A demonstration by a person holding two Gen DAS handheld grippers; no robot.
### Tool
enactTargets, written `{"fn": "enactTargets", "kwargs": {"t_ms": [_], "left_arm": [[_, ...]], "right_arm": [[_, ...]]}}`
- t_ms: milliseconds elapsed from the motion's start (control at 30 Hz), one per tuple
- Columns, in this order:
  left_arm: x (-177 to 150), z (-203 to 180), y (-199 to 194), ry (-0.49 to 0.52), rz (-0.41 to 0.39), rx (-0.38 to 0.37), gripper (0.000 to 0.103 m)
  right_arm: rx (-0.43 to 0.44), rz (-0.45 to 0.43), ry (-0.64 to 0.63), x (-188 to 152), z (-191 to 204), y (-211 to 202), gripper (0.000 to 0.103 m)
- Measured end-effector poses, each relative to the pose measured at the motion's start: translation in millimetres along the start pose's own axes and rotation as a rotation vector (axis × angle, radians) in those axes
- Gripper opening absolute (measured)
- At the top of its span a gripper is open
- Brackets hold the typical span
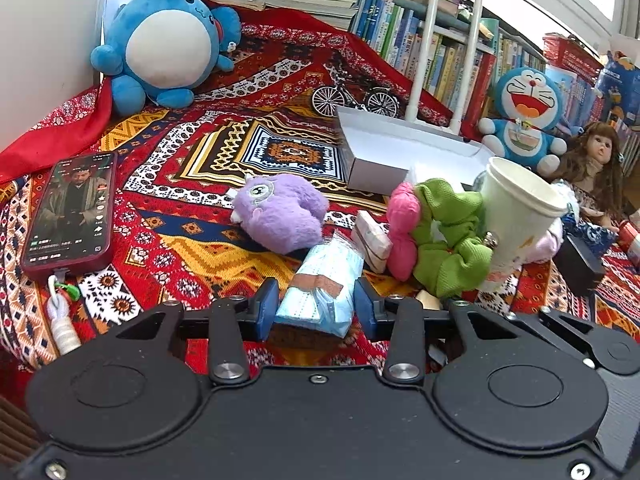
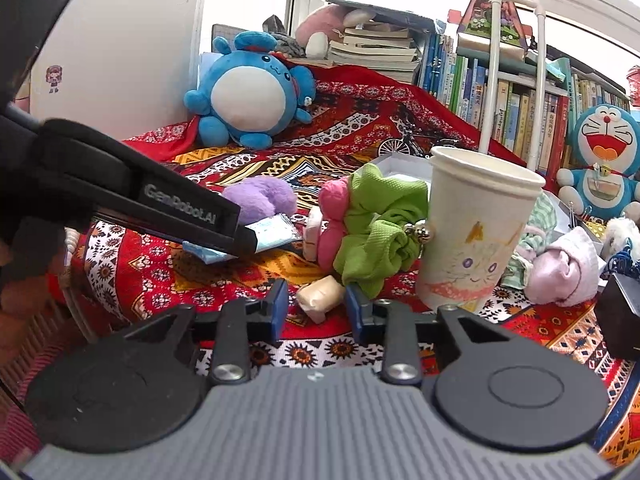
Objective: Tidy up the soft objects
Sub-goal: 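Lift the mask pack with the left tool while the right tool grasps the soap bar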
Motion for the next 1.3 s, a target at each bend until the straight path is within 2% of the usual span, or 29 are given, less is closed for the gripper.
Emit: {"fn": "enactTargets", "kwargs": {"t_ms": [133,400,700,833,967,1300], "left_arm": [[-0.4,-2.4,-4.3,0.020,0.002,-0.003,0.040],[-1.5,-5.3,-0.1,0.045,0.008,0.007,0.050],[-6.0,-5.4,10.6,0.056,0.022,0.014,0.052],[-7.2,-6.3,12.2,0.065,0.018,0.015,0.052],[-9.5,-9.9,13.5,0.100,0.016,0.022,0.054],[-13.0,-16.0,15.0,0.124,0.009,0.018,0.067]], "right_arm": [[-0.007,0.001,0.020,-0.6,-2.6,-0.3,0.037],[-0.053,0.017,0.034,-0.7,-11.1,-8.4,0.036],[-0.101,0.046,0.065,-1.6,-20.7,-15.9,0.037],[-0.083,0.038,0.113,-0.2,-25.3,-14.6,0.037],[-0.066,0.034,0.108,0.0,-22.5,-9.8,0.037],[-0.049,0.033,0.081,-3.7,-19.3,-1.9,0.042]]}}
Point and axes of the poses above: each gripper's, at about its wrist camera, not at the fingertips, and y roughly the way its jaws point, z to its left, x to its top, the point moved 1 cm from there along y, roughly the way its jaws point, and after that the axes turned 14 degrees about -z, right-handed, at the moved point
